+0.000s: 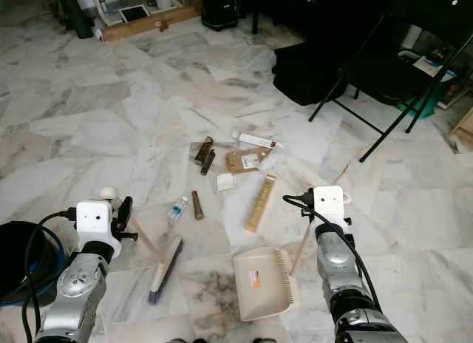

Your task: Sweep floor

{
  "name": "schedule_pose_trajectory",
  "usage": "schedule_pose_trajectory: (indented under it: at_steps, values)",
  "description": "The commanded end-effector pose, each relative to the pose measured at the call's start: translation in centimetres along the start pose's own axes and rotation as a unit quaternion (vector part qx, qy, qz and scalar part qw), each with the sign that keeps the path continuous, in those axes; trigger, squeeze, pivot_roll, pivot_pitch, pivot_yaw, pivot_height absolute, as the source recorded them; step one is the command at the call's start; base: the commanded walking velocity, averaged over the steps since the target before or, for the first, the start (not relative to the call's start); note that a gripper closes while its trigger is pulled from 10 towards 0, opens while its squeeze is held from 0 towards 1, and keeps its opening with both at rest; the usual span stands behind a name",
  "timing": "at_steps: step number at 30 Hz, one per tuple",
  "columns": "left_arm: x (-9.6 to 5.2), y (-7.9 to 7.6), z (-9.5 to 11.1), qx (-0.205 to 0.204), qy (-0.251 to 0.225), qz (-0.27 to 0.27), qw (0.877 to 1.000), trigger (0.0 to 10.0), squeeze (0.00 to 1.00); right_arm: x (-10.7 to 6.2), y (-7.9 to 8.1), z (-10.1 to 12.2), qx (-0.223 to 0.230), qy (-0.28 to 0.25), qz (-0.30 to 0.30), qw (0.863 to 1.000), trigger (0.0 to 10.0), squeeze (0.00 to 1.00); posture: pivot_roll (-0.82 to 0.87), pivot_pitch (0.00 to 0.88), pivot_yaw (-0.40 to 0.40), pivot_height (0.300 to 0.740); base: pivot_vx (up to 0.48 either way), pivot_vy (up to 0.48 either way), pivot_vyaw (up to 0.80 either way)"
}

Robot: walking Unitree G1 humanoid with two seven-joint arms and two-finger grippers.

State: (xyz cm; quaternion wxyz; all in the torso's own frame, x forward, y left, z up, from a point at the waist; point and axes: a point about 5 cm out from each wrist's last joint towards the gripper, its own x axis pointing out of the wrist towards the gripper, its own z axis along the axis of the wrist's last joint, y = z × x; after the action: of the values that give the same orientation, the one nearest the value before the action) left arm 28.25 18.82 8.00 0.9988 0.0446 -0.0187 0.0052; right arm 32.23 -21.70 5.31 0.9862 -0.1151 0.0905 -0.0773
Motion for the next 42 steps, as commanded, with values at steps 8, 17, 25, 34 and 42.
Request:
schedule_pose_trajectory:
  at_steps: [8,17,25,34,42]
  values:
    - [0.0,0.5,0.0,0.013,-0.001,0.002,1.000,10.0,0.00,-0.2,1.3,-0.2,0.002,0.005,0.023,1.000,0.0,0.00,0.03,0.126,0.036,0.740,0.000,0.000,0.00]
    - [0.0,0.6,0.1,0.015,-0.002,0.005,1.000,10.0,0.00,0.0,1.7,0.3,0.002,-0.005,0.034,0.999,0.0,0.00,0.03,0.130,0.035,0.740,0.000,0.000,0.00]
    - [0.0,0.6,0.0,0.017,0.000,0.006,1.000,10.0,0.00,-0.2,2.0,0.4,0.002,-0.012,0.041,0.999,0.0,0.00,0.03,0.134,0.034,0.740,0.000,0.000,0.00]
    - [0.1,1.0,0.5,0.022,-0.011,0.016,1.000,10.0,0.00,0.0,1.8,1.8,0.053,-0.048,0.018,0.997,10.0,0.00,0.03,0.135,0.035,0.740,0.000,0.000,0.00]
    - [0.4,1.8,1.3,0.031,-0.029,0.042,0.998,10.0,0.00,-0.2,1.5,5.9,0.102,-0.150,0.009,0.983,10.0,0.00,0.03,0.130,0.036,0.740,0.000,0.000,0.00]
